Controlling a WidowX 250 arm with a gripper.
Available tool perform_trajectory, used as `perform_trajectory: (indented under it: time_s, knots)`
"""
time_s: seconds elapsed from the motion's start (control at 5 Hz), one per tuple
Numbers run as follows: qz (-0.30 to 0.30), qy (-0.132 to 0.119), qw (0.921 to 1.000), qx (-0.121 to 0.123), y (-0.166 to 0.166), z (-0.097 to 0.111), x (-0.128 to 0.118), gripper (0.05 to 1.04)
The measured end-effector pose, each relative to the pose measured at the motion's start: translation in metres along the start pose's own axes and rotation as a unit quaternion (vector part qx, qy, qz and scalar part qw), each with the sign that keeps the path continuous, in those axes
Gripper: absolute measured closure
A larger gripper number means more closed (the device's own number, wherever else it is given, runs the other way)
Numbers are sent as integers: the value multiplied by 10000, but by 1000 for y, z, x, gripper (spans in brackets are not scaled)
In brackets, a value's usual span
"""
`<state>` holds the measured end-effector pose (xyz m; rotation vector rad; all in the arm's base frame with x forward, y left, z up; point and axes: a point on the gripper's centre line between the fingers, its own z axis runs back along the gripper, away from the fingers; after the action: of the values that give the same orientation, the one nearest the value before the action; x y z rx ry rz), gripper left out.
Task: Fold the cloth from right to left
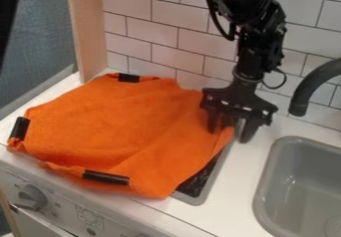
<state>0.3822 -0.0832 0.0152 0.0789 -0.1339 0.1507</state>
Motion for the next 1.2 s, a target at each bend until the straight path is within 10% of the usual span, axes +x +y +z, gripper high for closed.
perform_trajectory:
  time_s: [0.6, 1.2]
  knots:
    - [61, -161, 9998, -142, 3, 4, -1, 944]
    - [380, -459, 9976, -362, 15, 32, -5, 1020]
